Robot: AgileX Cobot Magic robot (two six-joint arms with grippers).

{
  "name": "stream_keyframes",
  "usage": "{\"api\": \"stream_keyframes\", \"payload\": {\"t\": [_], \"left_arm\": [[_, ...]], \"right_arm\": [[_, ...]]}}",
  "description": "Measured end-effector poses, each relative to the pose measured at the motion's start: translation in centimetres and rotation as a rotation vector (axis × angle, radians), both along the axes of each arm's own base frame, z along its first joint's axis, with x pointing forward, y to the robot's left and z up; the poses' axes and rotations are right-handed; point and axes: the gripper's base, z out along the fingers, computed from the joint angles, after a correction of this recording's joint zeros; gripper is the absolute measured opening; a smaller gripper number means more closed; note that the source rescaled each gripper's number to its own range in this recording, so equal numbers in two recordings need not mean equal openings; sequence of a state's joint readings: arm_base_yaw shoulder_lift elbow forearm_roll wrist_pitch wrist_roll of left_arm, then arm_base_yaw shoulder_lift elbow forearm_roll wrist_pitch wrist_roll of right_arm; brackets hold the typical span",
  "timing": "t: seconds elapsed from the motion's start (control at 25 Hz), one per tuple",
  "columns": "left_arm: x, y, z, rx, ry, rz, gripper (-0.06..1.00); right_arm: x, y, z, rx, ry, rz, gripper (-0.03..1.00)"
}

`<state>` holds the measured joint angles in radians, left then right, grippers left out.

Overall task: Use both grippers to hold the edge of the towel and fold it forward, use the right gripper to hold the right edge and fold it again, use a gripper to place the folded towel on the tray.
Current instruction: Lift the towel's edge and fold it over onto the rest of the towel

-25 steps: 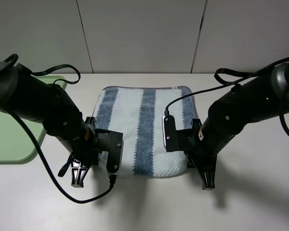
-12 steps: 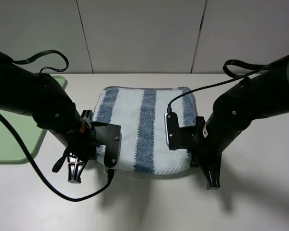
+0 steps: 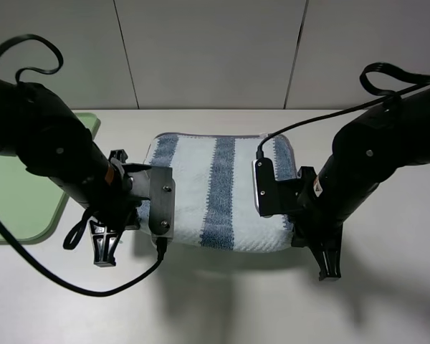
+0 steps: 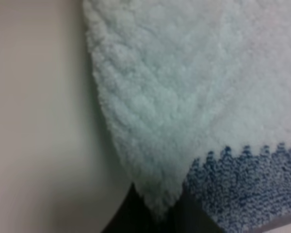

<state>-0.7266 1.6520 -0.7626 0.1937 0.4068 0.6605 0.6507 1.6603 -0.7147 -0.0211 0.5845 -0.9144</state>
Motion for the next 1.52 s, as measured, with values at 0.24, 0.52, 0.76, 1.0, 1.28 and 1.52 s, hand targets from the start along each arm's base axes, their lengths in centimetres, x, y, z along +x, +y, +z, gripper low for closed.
{"api": "stream_keyframes", "payload": {"t": [0.24,0.52,0.76,1.0,1.28,1.52], "left_arm": [[-1.3,-0.3,1.0,0.027,0.02,-0.032,0.0],[-2.9,-0.9,0.9,0.079,0.071,-0.072,0.0],[-3.5,-1.0,2.0,0.033,0.08,-0.043,0.0],[-4.2,-0.2,4.2,0.003,0.057,-0.032,0.0],[-5.1,0.7,6.2,-0.019,0.057,-0.014,0.0],[-5.7,1.3,6.8,0.001,0.083,-0.003,0.0]], "right_arm": [[-0.6,-0.3,0.9,-0.009,0.035,-0.019,0.0],[-1.6,-0.8,2.6,-0.002,0.064,-0.044,0.0],[-2.3,-1.1,3.9,0.02,0.075,-0.061,0.0],[-2.9,-1.2,4.2,0.024,0.122,-0.082,0.0],[-4.4,-0.1,4.5,0.006,0.151,-0.017,0.0],[-5.5,0.8,4.5,-0.014,0.147,-0.025,0.0]]}}
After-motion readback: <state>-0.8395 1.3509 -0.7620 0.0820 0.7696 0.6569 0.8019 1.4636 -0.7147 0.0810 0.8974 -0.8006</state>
